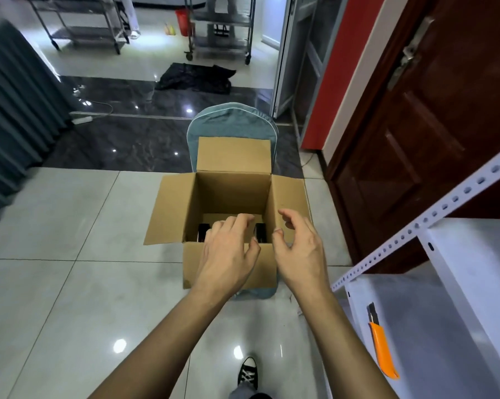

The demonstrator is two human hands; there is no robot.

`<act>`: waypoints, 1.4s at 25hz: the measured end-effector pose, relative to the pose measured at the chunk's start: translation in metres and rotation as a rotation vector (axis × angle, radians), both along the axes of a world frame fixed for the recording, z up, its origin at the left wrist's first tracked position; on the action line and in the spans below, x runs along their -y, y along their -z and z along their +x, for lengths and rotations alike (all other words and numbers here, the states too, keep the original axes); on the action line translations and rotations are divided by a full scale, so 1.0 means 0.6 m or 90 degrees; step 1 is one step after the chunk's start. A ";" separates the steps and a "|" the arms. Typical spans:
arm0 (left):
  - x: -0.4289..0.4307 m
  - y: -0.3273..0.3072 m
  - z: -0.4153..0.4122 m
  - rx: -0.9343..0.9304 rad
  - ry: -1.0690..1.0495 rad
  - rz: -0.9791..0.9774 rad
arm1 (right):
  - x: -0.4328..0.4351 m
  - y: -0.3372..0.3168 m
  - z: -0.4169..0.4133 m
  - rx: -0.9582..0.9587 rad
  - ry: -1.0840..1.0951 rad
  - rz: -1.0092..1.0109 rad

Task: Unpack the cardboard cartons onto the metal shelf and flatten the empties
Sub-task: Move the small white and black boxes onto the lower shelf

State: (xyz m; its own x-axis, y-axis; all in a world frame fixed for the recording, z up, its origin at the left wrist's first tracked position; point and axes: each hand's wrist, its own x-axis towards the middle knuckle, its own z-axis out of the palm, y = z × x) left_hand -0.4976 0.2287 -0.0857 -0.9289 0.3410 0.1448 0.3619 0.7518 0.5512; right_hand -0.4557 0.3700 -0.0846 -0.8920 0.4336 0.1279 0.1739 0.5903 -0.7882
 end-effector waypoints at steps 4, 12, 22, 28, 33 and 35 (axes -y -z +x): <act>-0.015 0.026 -0.030 0.014 -0.021 -0.032 | -0.025 0.020 -0.038 0.023 -0.014 -0.018; -0.016 0.042 -0.088 0.032 -0.064 -0.047 | -0.037 0.044 -0.107 0.053 -0.053 -0.035; -0.027 0.056 -0.230 0.071 -0.058 -0.013 | -0.053 0.057 -0.235 0.068 -0.021 -0.031; -0.023 0.062 -0.355 0.064 -0.017 0.005 | -0.047 0.069 -0.341 0.089 0.000 -0.024; 0.002 0.092 -0.432 0.103 0.026 0.015 | -0.037 0.088 -0.407 0.141 0.003 -0.023; 0.006 0.103 -0.463 0.122 0.023 0.016 | -0.036 0.096 -0.429 0.152 0.022 -0.021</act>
